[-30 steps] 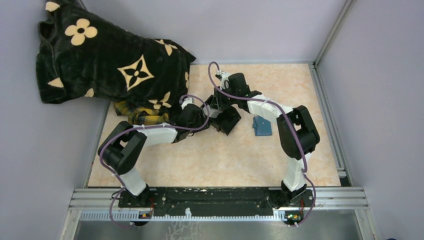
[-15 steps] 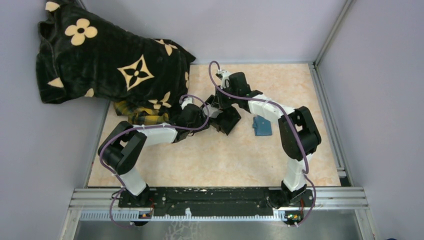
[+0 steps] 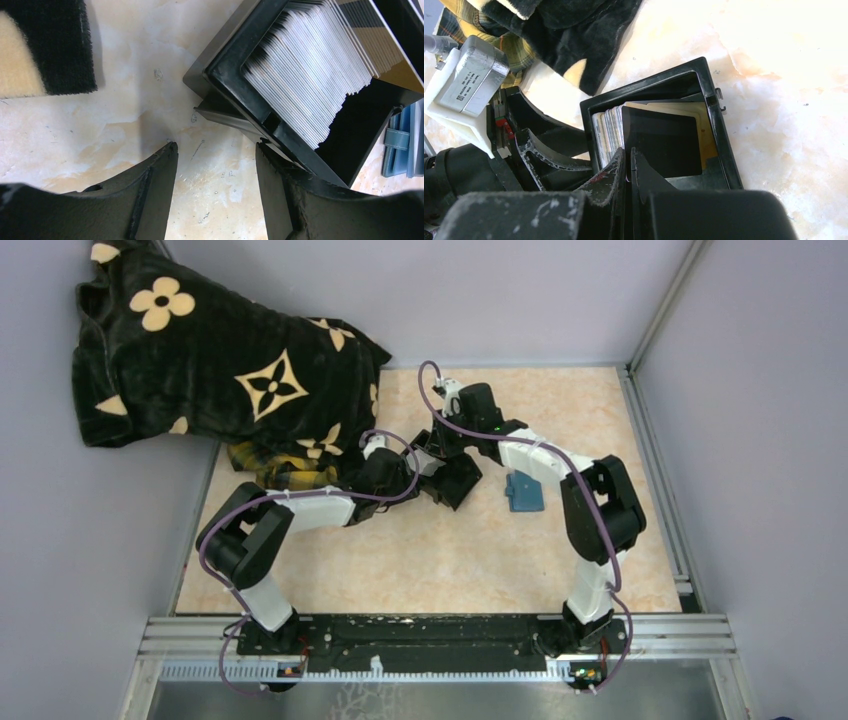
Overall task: Put the credit cards into the card holder
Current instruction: Pick up the credit card from the storage box.
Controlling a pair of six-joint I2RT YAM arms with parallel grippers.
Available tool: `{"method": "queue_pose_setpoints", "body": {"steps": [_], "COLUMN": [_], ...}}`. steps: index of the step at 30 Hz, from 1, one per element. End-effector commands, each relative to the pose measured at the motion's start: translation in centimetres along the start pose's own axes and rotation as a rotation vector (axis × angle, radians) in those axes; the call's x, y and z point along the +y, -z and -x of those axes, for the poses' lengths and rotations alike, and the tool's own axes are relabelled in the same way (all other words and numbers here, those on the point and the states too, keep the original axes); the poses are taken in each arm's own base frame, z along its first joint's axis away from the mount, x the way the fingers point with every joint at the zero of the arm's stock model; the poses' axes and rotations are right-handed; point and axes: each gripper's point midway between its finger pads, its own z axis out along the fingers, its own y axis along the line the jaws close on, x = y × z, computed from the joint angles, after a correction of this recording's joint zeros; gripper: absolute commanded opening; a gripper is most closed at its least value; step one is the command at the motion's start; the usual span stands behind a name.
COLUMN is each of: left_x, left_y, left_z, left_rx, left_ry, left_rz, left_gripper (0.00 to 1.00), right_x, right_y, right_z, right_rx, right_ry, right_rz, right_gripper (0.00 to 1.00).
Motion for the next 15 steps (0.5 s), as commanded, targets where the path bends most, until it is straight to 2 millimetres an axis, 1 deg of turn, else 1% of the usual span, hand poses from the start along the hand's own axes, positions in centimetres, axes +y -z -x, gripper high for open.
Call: {"method": "queue_pose_setpoints", "body": {"steps": [1, 5, 9, 15], "left_x": [0.4, 0.4, 0.3, 0.4], "left_y": [0.4, 1.0, 1.9, 3.8], "left_z": [-1.2, -0.7, 0.1, 2.2], "left_rx": [0.035, 0.023, 0.0, -0.065], "left_ry": [-0.001, -0.004, -0.013, -0.033], "left_rz": [0.018, 0.024, 0.033, 0.054], "left_gripper": [0.66, 0.66, 0.67, 0.67], "right_x": [1.6, 0.6, -0.8, -2.8], "right_y": [1.5, 1.6, 1.8, 2.8], "right_z": [1.2, 1.0, 1.0, 2.0], "right_rx": [-0.03, -0.028, -0.038, -0.077], "right_ry": [0.033, 0.047, 0.068, 0.097], "right_rz": [0.012, -0.036, -0.115, -0.239], "right_gripper": [0.0, 0.0, 0.0, 0.0]}}
